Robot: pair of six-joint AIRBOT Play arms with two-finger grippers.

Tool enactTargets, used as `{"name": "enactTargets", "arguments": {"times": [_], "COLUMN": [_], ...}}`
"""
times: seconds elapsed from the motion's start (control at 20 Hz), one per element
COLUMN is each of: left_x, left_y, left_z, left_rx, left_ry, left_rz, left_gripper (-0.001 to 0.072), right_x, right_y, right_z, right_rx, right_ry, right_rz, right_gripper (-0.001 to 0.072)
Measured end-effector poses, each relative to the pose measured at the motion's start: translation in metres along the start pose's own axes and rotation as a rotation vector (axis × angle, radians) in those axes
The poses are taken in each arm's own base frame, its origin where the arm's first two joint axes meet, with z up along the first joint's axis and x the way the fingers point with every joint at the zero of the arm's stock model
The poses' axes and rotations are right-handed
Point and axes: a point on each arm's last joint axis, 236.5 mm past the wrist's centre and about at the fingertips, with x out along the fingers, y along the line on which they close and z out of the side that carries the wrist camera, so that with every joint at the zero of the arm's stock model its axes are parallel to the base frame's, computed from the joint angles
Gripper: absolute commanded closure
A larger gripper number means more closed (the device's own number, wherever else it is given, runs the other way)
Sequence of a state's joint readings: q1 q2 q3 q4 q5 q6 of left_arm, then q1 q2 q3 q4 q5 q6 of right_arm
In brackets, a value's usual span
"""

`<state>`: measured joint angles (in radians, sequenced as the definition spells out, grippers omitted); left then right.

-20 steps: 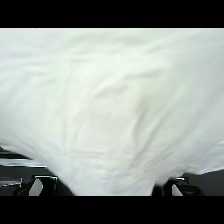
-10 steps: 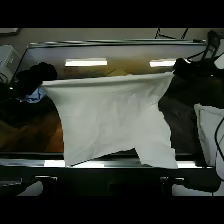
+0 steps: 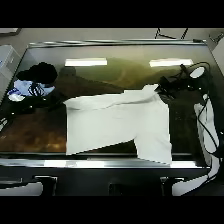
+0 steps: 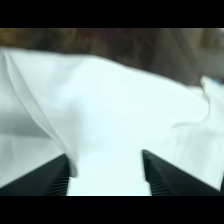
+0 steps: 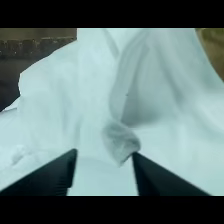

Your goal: Fold the clothes and pants, and hang the long-sleeved shirts on hangers.

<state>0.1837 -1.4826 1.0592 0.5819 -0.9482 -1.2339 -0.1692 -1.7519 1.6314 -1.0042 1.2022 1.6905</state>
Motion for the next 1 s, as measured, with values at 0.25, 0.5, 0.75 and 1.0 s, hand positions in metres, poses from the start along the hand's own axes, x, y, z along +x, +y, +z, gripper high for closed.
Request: {"name": "enactTargets", "arguments": {"times": [0.25,0.5,0.75,1.0], "left_x": [-0.056,-0.080,-0.064,-0.046], "left_y": [0.059,0.103,0.101,0.101], "left_z": [-0.067,-0.177,-0.243,-0.267], "left_rx": [-0.096,-0.209,-0.269,-0.266], "left_ry": [0.319,0.537,0.600,0.600], "left_rz": [0.146,0.271,0.189,0.204], "left_gripper": [0.0195,0.0196,0.0265,0.0687], "right_x": [-0.069,-0.097,-0.089,-0.083], "right_y": [-0.083,-0.157,-0.176,-0.179], "right_z": [-0.013,-0.087,-0.136,-0.141], "right_rx": [0.046,0.151,0.194,0.199], "right_ry": [0.106,0.289,0.401,0.397], "right_rz": [-0.113,-0.235,-0.239,-0.231], "right_gripper": [0.0152,0.0150,0.0151,0.0162]}}
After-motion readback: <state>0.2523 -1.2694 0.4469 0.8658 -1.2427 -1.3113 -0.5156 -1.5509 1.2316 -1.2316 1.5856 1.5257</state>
